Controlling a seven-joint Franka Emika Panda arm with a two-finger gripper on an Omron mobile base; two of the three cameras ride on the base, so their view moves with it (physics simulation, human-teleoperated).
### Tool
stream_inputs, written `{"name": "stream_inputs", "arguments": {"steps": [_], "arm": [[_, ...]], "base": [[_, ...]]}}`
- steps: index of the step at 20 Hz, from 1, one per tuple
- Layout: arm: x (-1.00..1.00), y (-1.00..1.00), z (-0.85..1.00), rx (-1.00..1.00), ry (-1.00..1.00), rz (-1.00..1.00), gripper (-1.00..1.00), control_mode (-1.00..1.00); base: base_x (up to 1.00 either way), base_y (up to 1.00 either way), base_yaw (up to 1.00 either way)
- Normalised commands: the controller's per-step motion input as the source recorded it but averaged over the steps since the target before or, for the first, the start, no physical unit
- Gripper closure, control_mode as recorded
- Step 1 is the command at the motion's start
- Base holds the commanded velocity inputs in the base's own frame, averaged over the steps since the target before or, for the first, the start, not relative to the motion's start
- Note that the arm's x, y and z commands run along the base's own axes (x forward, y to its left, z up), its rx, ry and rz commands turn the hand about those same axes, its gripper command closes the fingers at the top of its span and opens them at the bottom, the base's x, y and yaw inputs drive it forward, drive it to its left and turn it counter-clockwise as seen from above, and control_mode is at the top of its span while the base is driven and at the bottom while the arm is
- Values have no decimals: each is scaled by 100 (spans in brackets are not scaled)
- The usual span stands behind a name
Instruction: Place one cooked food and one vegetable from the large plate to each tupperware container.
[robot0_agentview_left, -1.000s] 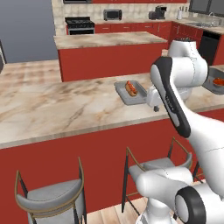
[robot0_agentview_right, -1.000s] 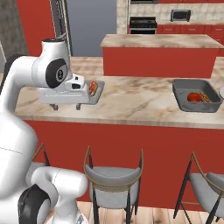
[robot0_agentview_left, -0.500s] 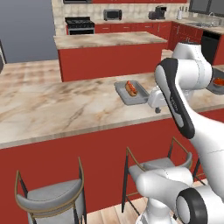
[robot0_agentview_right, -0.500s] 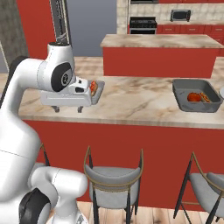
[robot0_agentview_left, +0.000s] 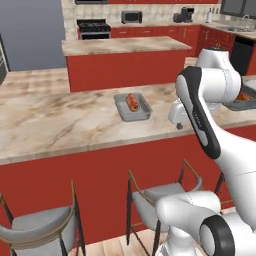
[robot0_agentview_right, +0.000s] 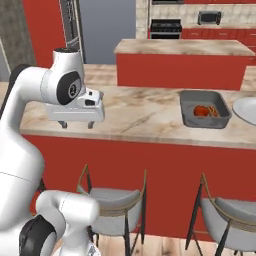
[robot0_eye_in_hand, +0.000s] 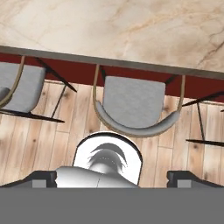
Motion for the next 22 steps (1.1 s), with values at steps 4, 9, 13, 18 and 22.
{"name": "stream_inputs", "arguments": {"steps": [4, 9, 13, 18, 22], "arm": [[0, 0, 0, 0, 0, 0, -100, 100], [0, 0, 0, 0, 0, 0, -100, 100], [0, 0, 0, 0, 0, 0, -100, 100], [0, 0, 0, 0, 0, 0, -100, 100], [0, 0, 0, 0, 0, 0, -100, 100]], "base": [[4, -100, 0], [13, -100, -1], [23, -100, 0], [15, -100, 0], [24, -100, 0]]}}
